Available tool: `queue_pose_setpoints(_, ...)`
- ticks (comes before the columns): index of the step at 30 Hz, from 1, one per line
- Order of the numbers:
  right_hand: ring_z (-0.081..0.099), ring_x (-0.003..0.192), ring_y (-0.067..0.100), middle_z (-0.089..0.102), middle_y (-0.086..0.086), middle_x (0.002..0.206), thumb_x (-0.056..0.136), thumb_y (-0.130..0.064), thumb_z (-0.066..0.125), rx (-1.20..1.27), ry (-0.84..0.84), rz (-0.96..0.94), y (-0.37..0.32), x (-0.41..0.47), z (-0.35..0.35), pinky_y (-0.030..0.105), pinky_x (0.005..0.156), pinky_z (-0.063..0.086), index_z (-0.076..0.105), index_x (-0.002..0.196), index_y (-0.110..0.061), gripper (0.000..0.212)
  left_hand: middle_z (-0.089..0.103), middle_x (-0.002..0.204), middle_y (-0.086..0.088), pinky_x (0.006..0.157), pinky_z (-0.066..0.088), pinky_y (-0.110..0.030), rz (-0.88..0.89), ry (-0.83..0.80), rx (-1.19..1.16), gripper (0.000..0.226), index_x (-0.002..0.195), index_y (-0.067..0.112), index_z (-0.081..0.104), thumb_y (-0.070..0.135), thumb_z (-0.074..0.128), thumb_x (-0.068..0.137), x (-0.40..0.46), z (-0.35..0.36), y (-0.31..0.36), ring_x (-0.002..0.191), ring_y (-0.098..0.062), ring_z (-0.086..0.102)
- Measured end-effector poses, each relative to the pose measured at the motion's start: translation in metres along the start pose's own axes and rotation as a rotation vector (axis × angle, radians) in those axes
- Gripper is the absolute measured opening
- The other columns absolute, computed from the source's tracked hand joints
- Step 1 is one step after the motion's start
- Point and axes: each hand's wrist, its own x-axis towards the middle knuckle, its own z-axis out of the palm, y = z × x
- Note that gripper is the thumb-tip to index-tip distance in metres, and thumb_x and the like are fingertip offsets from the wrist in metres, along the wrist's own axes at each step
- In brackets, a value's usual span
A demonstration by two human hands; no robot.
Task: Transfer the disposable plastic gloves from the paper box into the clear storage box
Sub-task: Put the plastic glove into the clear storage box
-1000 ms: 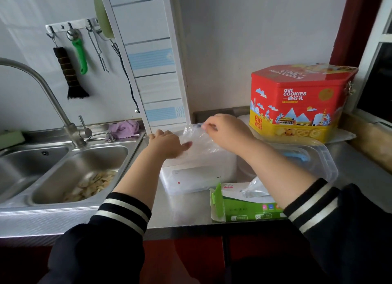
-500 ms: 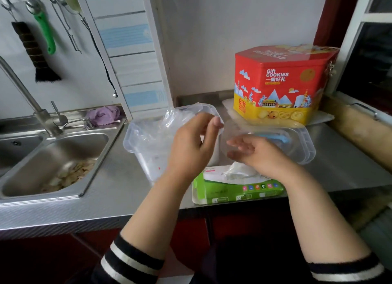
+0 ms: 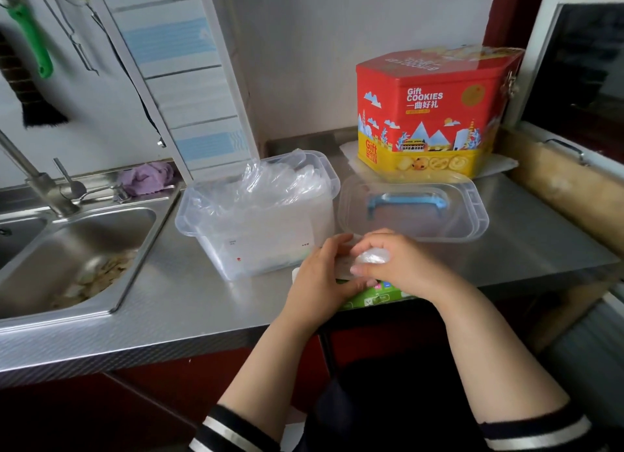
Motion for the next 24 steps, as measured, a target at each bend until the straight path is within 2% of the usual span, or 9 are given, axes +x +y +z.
queue_pose_setpoints(2,0.057,0.095,0.001,0.052,-0.015,0.106,0.078,-0.02,0.079,-0.065,0.01,-0.004,0.001,-0.001,0.0,0.009,0.076,0.039,0.068,0.078,-0.029,0.014,0.064,0.119,0.016,0.095,0.045,-0.027,-0.008,-0.004,-0.016,0.075,0.132,0.027,0.048,0.047,0.083,0.068,0.0,0.0,-0.001,0.112,-0.004,0.057)
queue_pose_setpoints(6,0.054,0.1,0.002,0.057,-0.014,0.107,0.081,-0.019,0.075,-0.061,0.161,0.024,0.001,-0.001,0.007,0.022,0.084,0.034,0.068,0.069,-0.024,0.015,0.061,0.117,0.021,0.096,0.046,-0.03,0.006,-0.002,-0.003,0.069,0.128,0.029,0.051,0.049,0.081,0.069,-0.001,0.0,-0.002,0.113,-0.001,0.055)
queue_pose_setpoints(8,0.057,0.093,0.001,0.06,-0.013,0.105,0.082,-0.016,0.074,0.062,0.196,0.038,0.001,0.0,0.008,0.023,0.085,0.042,0.067,0.07,-0.022,0.016,0.059,0.115,0.023,0.096,0.046,-0.029,0.02,0.007,0.006,0.067,0.127,0.029,0.053,0.047,0.082,0.069,-0.001,-0.001,-0.001,0.111,0.0,0.054)
queue_pose_setpoints(10,0.058,0.087,-0.002,0.064,-0.011,0.103,0.084,-0.016,0.072,0.21,0.212,0.055,0.002,0.001,0.006,0.016,0.077,0.046,0.069,0.077,-0.021,0.01,0.061,0.117,0.02,0.097,0.046,-0.031,0.021,-0.003,-0.007,0.066,0.126,0.028,0.055,0.05,0.081,0.069,0.0,-0.001,-0.002,0.111,0.0,0.053)
queue_pose_setpoints(14,0.06,0.08,0.001,0.069,-0.003,0.09,0.086,-0.02,0.07,0.505,0.335,0.104,0.005,0.001,0.0,0.004,0.069,0.044,0.071,0.093,-0.019,0.007,0.059,0.105,0.021,0.087,0.044,-0.026,-0.004,-0.027,0.016,0.057,0.115,0.029,0.057,0.052,0.08,0.069,0.0,-0.001,-0.001,0.101,-0.002,0.052)
queue_pose_setpoints(15,0.059,0.079,0.004,0.068,-0.002,0.087,0.086,-0.02,0.07,0.604,0.365,0.124,0.005,0.001,-0.001,0.006,0.068,0.045,0.072,0.092,-0.016,0.007,0.056,0.097,0.021,0.081,0.041,-0.024,-0.013,-0.024,0.03,0.05,0.105,0.03,0.055,0.051,0.081,0.068,0.0,-0.001,0.001,0.094,-0.003,0.05)
queue_pose_setpoints(17,0.055,0.081,0.016,0.064,0.005,0.085,0.082,-0.027,0.073,0.781,0.411,0.164,0.006,0.002,-0.003,0.022,0.075,0.046,0.075,0.087,-0.016,0.012,0.054,0.092,0.021,0.077,0.04,-0.023,-0.032,-0.014,0.036,0.047,0.096,0.032,0.05,0.051,0.082,0.067,-0.001,-0.002,0.002,0.09,-0.003,0.049)
queue_pose_setpoints(20,0.055,0.086,0.022,0.064,0.005,0.086,0.069,-0.039,0.075,0.97,0.466,0.198,0.007,0.002,-0.007,0.036,0.082,0.044,0.077,0.079,-0.024,0.018,0.06,0.114,0.023,0.095,0.046,-0.03,-0.03,-0.02,-0.019,0.06,0.115,0.033,0.052,0.051,0.082,0.067,-0.002,-0.002,0.0,0.111,0.003,0.054)
queue_pose_setpoints(24,0.064,0.1,0.021,0.069,0.009,0.105,0.077,-0.03,0.066,1.278,0.439,0.17,0.011,0.001,-0.012,0.036,0.09,0.053,0.068,0.104,-0.011,0.033,0.049,0.123,0.022,0.095,0.041,-0.023,0.018,-0.011,0.038,0.071,0.126,0.026,0.046,0.051,0.08,0.069,-0.004,-0.002,0.003,0.118,-0.001,0.049)
